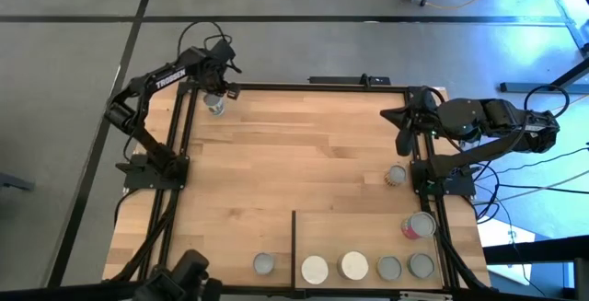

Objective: Pick and place cans onto a shelf
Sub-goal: Put the canned mixed vegetables on the shelf

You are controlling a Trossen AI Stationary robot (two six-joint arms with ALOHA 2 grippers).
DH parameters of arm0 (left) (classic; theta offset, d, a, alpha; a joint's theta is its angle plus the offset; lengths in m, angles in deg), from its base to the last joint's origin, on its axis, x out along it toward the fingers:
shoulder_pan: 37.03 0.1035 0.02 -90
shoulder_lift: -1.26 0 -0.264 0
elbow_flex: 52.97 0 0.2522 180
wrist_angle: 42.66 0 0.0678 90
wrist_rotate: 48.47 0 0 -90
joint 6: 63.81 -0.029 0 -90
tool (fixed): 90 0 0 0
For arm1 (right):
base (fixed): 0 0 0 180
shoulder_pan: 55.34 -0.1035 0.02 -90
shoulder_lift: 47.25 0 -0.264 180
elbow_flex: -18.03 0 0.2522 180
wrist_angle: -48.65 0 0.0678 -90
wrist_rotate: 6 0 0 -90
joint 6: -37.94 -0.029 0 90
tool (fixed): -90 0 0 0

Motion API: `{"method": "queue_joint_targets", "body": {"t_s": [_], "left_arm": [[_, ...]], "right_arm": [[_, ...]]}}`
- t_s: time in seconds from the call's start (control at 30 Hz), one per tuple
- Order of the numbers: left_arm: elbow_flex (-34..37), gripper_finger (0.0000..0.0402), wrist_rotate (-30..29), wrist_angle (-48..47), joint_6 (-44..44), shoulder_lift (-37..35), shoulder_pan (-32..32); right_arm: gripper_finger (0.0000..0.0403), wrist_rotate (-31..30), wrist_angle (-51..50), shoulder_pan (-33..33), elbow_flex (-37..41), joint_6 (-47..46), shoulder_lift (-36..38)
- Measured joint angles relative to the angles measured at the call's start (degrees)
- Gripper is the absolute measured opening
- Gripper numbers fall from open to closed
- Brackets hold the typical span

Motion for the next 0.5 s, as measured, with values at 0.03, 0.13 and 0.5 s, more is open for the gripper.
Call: {"method": "queue_joint_targets", "body": {"t_s": [0.03, 0.13, 0.5], "left_arm": [[0.0, 0.0041, -0.14, 0.0, 0.38, 0.06, 0.18], [0.0, 0.0041, -0.3, 0.3, 2.33, 0.03, 0.78], [0.0, 0.0041, 2.98, 0.7, 2.75, 0.03, 3.85]], "right_arm": [[0.0005, 0.36, 0.02, 0.0, 0.0, 0.04, 0.0], [0.0005, 0.36, 0.02, 0.0, 0.0, 0.09, 0.0], [0.0005, 0.31, 0.02, 0.0, 0.0, 0.23, 0.0]]}}
